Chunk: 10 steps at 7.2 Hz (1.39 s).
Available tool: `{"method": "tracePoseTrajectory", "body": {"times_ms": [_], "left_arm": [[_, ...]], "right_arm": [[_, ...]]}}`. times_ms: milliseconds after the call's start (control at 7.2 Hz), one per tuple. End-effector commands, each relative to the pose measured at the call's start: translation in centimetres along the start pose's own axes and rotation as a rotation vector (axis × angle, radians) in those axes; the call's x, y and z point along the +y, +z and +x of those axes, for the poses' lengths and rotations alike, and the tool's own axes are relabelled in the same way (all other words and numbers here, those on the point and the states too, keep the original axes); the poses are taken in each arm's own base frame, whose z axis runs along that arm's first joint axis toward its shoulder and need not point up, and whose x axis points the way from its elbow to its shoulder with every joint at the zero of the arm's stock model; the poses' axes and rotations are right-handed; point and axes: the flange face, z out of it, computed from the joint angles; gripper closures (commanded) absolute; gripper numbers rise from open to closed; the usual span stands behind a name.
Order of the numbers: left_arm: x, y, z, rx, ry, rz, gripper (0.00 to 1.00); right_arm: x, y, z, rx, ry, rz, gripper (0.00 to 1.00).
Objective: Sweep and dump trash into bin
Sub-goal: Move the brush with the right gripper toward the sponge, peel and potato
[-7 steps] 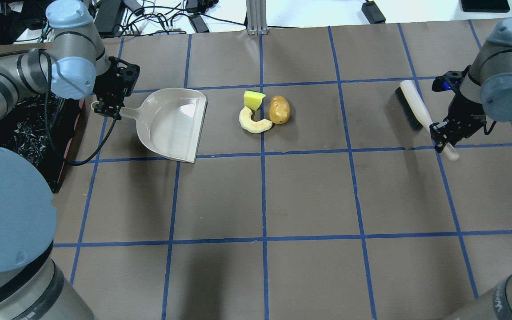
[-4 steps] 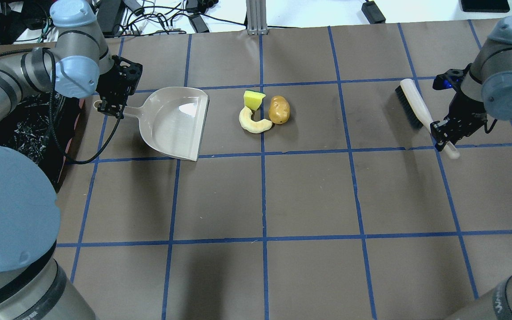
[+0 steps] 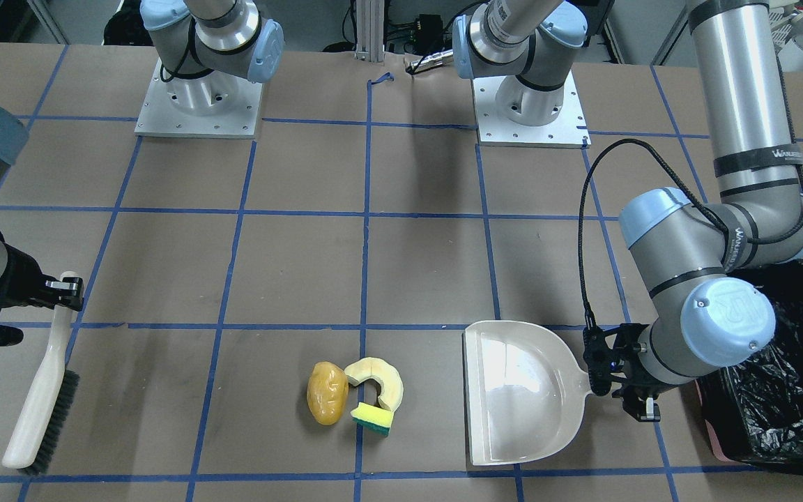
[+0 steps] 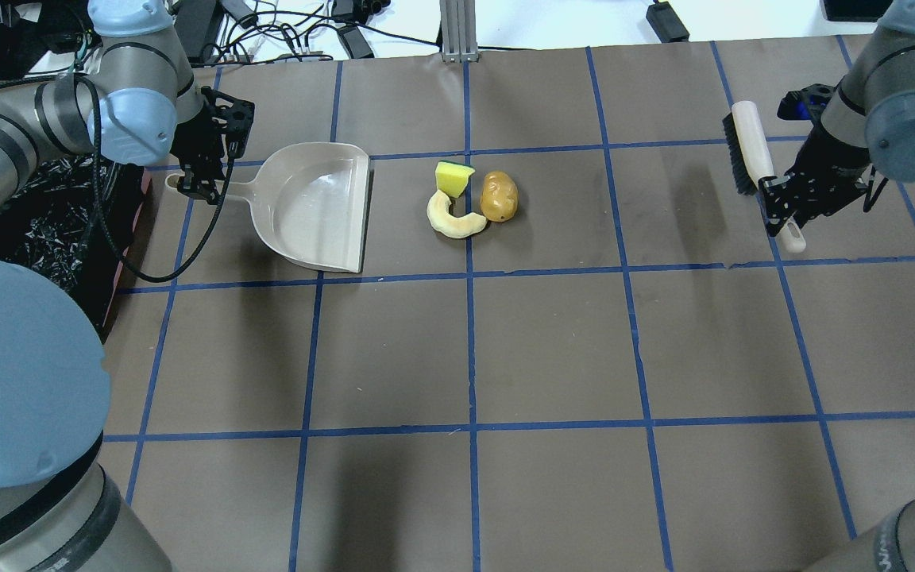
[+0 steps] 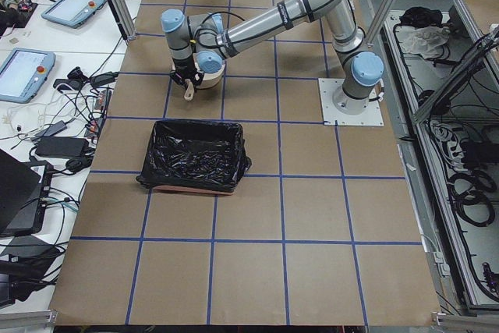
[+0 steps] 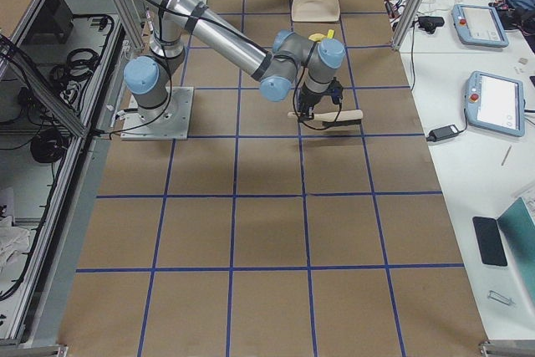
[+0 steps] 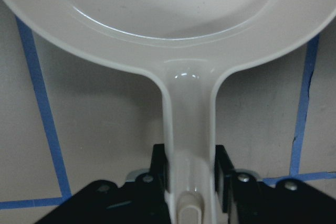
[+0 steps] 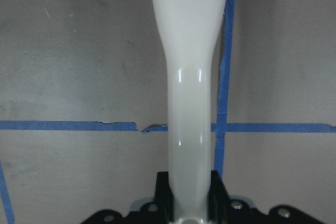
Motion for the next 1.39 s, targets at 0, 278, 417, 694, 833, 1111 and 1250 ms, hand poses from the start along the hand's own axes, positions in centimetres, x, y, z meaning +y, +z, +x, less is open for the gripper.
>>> {"method": "tracePoseTrajectory", "body": {"times_ms": [0,278,417,694,833,1111,1250], "left_arm": [[-0.1,0.8,-0.1,0.021,-0.007,-0.014,1.0],[-1.1,0.9,-0.1,0.023,0.008,-0.032,1.0],[-1.5,1.0,-0.1,0.028,0.015,-0.049,1.0],[-1.7,1.1,-0.2,0.029,0.018,-0.049,1.0],[-1.7,1.1,-0.2,0.029,0.018,-0.049,1.0],[-1.7,1.1,-0.2,0.029,0.018,-0.049,1.0],[-1.7,1.3,-0.1,0.032,0.019,-0.048,1.0]], "right_arm": [[-0.4,-0.1,-7.4,0.004,0.04,0.004,1.0],[0.1,0.8,-14.8,0.003,0.074,-0.005,1.0],[0.4,0.9,-17.2,-0.041,0.068,-0.007,1.0],[1.2,1.7,-21.7,-0.039,0.085,-0.017,1.0],[1.7,2.1,-23.4,-0.043,0.074,-0.029,1.0],[2.7,3.1,-27.1,-0.062,0.076,-0.053,1.0],[3.2,3.9,-28.6,-0.056,0.077,-0.066,1.0]]}}
